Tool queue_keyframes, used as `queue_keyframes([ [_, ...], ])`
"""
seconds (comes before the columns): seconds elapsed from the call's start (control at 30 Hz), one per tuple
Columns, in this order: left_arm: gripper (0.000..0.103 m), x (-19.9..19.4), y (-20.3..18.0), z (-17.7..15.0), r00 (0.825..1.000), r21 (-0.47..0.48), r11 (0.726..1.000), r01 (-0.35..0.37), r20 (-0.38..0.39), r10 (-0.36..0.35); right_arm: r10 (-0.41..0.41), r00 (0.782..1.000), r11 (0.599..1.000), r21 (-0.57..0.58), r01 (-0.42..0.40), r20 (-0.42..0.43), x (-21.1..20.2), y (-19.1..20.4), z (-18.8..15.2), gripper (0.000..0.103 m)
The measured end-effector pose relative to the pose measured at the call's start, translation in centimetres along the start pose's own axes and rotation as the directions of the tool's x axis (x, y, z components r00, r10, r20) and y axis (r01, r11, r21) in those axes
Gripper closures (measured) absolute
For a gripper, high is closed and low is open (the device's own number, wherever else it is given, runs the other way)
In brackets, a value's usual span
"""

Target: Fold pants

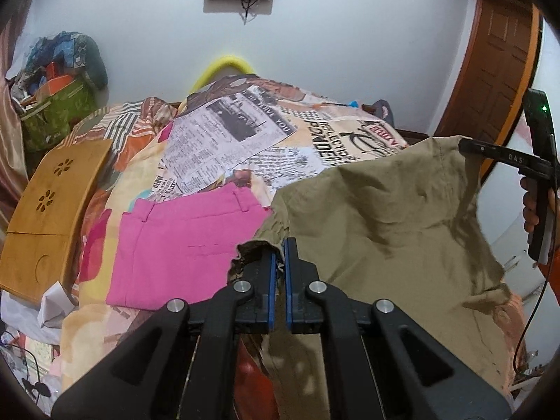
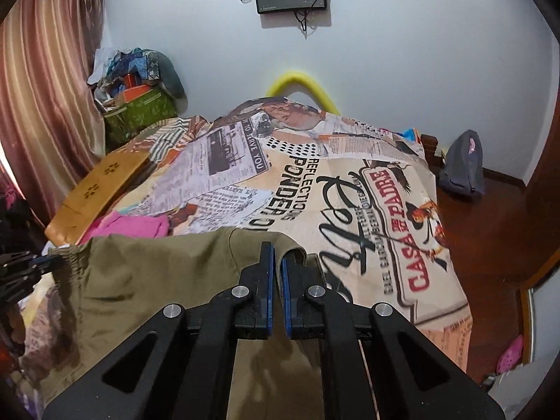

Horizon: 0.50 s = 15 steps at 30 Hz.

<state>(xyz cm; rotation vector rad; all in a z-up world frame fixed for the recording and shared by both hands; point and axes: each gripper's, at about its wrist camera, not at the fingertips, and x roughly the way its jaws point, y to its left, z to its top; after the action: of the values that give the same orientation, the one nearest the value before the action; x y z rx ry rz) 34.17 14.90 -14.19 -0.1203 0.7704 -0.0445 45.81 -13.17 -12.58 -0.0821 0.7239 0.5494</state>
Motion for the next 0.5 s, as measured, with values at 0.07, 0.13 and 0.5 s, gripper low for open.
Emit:
queue_keyframes([
  [0.07, 0.1, -1.5, -0.6, -0.1, 1.0, 0.016, 1.0, 0.011, 0.012, -0.011, 0.013, 1.0, 1.0, 0.011, -0.013, 0.014, -1.7, 0.2, -0.5, 0.099],
  [0.13, 0.1, -3.1, -1.2, -0.3, 1.0, 0.032, 0.999, 0.017, 0.021, -0.018, 0.029, 0.999, 0.999, 0.028, -0.03, 0.039, -3.8, 0.6, -1.0, 0.099],
  [0.5, 0.1, -11.4, -3.9, -3.3, 0.997, 0.084, 0.994, 0.065, 0.039, -0.069, 0.082, 0.991, 0.995, 0.05, -0.088, 0.106, -14.0, 3.9, -5.0, 0.099],
])
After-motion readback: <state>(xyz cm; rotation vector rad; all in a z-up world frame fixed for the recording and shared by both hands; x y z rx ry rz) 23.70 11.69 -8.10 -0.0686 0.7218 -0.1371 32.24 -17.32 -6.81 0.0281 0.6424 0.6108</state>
